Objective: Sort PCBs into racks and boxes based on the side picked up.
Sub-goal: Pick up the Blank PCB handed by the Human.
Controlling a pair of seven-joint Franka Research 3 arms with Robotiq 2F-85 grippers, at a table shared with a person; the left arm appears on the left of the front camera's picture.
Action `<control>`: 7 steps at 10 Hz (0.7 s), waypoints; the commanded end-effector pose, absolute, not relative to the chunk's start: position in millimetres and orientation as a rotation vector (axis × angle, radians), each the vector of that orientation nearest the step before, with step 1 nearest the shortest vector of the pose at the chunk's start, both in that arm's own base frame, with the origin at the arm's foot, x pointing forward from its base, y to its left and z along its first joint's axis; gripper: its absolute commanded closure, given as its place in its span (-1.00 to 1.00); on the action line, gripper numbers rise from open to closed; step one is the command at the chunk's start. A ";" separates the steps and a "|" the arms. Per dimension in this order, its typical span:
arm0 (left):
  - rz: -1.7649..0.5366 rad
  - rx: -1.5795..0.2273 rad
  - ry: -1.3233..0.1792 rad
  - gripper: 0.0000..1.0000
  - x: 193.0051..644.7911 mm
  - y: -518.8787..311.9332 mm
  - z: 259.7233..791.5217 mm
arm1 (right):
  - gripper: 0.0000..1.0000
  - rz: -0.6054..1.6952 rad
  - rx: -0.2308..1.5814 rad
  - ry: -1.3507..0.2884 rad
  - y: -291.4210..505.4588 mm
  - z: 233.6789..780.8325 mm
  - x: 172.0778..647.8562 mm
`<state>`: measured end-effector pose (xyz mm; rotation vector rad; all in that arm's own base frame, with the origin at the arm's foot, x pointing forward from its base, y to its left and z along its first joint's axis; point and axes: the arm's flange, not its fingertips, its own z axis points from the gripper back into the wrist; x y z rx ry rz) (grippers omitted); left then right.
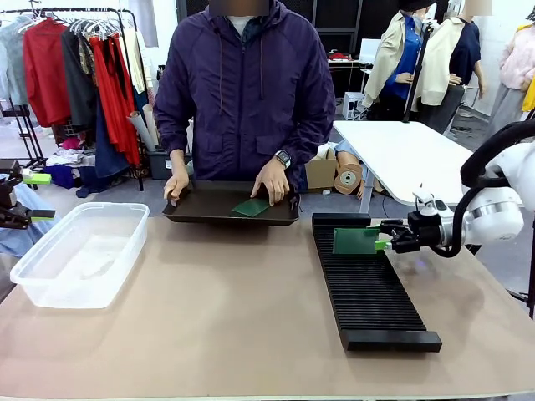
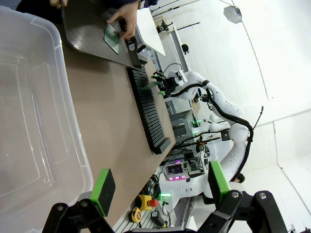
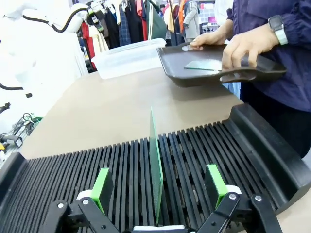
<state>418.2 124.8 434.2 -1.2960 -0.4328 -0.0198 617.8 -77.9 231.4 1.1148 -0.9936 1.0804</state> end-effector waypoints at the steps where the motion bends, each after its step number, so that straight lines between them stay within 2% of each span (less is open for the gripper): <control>1: -0.007 -1.295 -0.427 -1.00 418.4 125.0 435.7 | -1.00 1.058 1.114 -0.985 -79.0 260.8 615.7; 4: -0.007 -1.295 -0.427 -1.00 418.4 125.0 435.7 | -1.00 1.014 1.199 -0.915 -77.4 299.0 594.9; 7: -0.007 -1.295 -0.427 -1.00 418.4 125.0 435.7 | -1.00 0.873 1.392 -0.714 -63.4 332.7 561.4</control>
